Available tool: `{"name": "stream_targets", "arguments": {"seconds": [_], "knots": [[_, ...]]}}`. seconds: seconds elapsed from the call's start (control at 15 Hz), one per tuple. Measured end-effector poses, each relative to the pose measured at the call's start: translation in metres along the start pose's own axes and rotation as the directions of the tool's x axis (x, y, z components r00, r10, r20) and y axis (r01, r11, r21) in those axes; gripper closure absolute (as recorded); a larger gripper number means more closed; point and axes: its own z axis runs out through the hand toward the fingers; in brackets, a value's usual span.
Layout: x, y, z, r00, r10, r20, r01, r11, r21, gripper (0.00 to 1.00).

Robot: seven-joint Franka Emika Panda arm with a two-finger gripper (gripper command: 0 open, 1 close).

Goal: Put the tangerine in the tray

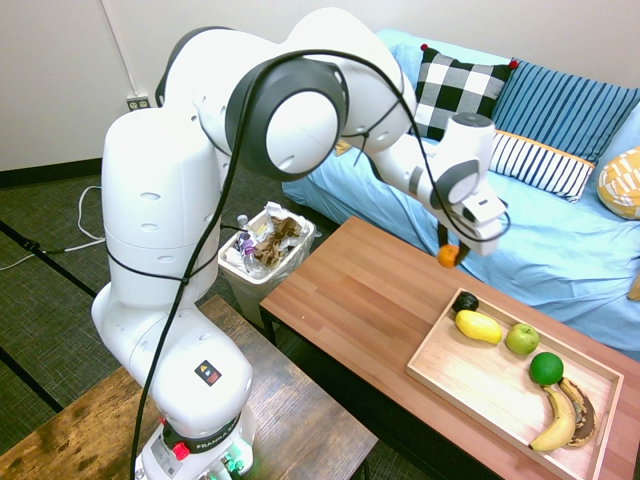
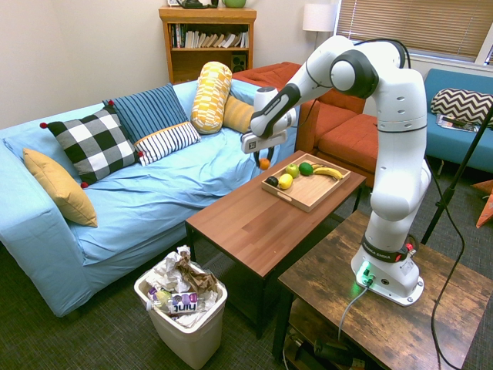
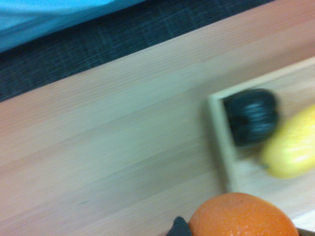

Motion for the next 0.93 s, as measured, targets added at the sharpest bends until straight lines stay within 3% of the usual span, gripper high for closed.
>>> {"name": "stream_targets", "arguments": {"seconds": [0.27,0.47,0.93], "knots": [[0.090,0.080,0.054,0.991,0.133,-0.005,-0.133,0.986,-0.104,1.00],[0.106,0.115,0.114,0.984,0.177,0.019,-0.170,0.967,-0.191,1.00],[0.105,0.113,0.203,0.982,0.185,0.043,-0.169,0.955,-0.244,1.00]]}}
